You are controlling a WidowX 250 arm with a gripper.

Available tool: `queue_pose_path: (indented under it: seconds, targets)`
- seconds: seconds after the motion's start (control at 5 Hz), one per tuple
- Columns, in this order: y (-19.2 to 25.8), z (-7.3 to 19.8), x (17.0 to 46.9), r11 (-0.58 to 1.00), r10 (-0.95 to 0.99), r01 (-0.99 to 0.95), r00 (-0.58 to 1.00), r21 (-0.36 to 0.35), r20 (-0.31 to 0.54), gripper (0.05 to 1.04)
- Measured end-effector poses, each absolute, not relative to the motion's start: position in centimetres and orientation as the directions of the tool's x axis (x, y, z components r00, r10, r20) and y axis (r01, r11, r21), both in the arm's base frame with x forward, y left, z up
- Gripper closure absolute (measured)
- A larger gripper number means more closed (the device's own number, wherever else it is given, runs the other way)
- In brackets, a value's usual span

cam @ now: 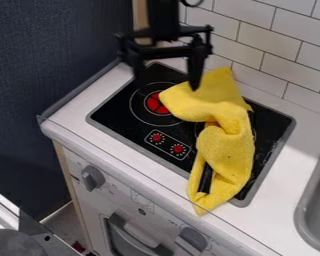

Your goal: Unfold the cloth from top left to bottom right

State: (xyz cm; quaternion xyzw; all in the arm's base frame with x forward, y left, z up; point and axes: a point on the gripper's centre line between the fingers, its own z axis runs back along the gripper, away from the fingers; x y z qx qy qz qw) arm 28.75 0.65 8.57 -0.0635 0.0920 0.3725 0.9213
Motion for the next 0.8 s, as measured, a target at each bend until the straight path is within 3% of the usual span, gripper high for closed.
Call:
queue_pose_path:
  seconds: [0.4, 0.8]
  targets:
    - [1.3, 3.2, 33.6, 0.661, 0.72, -0.748, 0.654, -0.058, -0.232, 0.084]
    - [2.5, -1.6, 33.7, 0.617, 0.755, -0.787, 0.597, -0.013, -0.271, 0.084]
